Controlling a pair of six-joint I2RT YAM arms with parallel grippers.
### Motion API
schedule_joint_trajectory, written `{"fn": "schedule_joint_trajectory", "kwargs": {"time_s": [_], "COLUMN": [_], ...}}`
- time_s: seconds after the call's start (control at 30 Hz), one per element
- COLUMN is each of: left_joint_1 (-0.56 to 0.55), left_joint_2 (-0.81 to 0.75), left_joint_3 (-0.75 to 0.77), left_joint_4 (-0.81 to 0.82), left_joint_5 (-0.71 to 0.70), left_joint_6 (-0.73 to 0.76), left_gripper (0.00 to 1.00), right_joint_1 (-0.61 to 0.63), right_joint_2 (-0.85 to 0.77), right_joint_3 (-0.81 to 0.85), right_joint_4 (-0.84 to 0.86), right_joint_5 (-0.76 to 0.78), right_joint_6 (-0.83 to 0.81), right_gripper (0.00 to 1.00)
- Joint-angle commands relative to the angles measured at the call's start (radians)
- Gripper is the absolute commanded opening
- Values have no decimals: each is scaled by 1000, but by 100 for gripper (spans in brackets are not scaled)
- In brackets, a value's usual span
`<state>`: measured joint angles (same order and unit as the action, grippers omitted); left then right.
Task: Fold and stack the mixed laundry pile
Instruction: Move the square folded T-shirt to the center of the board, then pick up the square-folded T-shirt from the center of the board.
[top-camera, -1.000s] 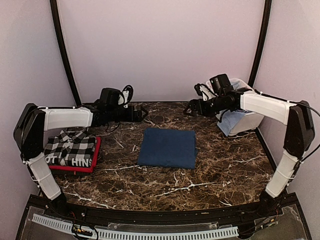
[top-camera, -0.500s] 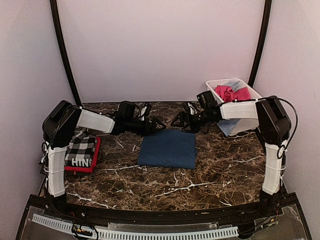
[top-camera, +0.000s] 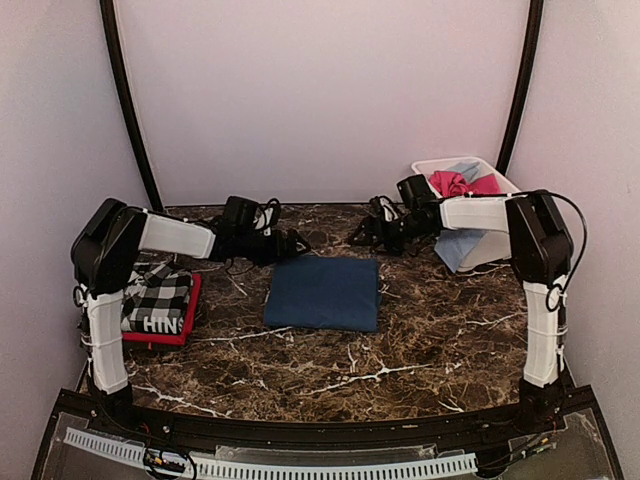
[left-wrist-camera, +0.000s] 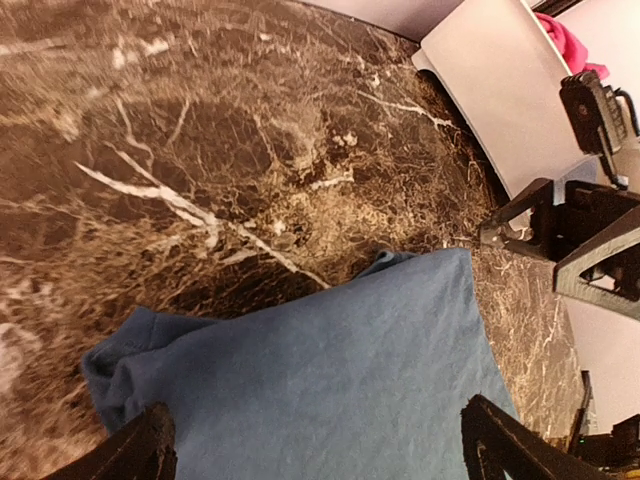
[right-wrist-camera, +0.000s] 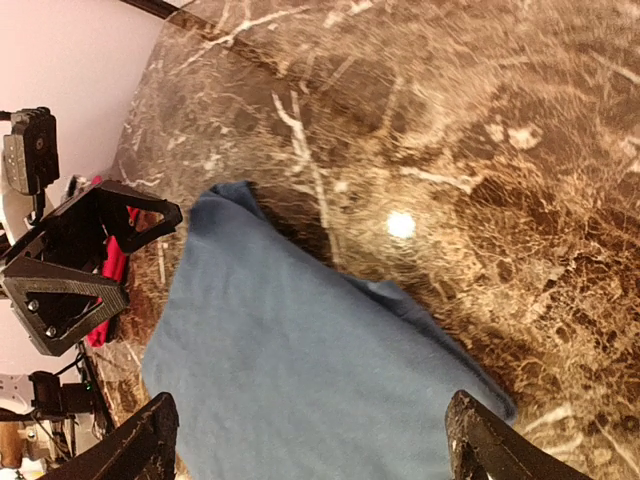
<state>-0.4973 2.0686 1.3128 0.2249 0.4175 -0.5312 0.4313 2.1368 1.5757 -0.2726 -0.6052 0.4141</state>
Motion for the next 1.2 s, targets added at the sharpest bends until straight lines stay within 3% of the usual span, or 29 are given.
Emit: {"fn": "schedule_joint_trajectory", "kwargs": {"time_s": [0.0, 0.27, 0.43, 0.6, 0.7, 0.93, 1.17], "left_joint_1": [-48, -281, -424, -509, -544, -606, -612], "left_joint_2": [-274, -385, -345, -294, -232, -82, 30], "left_joint_3": [-53, -143, -177, -219, -175, -59, 0], "left_joint_4": [-127, -216, -154, -7, 4, -15, -29], "left_joint_5": [-191, -434, -468, -394, -369, -358, -376], "left_joint_6": [190, 548, 727, 897, 970, 1097, 1110], "left_gripper": [99, 98, 65, 57, 44, 37, 38], "right_joint_1": [31, 52, 42, 25, 17, 0, -8], "right_joint_2": [-212, -455, -587, -673, -704, -739, -754], "right_joint_3": [20, -248, -424, -541, -587, -659, -708], "right_joint_4": [-26, -48, -33, -23, -20, 3, 24], "right_joint_5": [11, 71, 76, 91, 96, 88, 81], "right_joint_6": [-35, -1, 70, 103, 126, 160, 168], "right_gripper": [89, 87, 84, 83, 82, 82, 81]}}
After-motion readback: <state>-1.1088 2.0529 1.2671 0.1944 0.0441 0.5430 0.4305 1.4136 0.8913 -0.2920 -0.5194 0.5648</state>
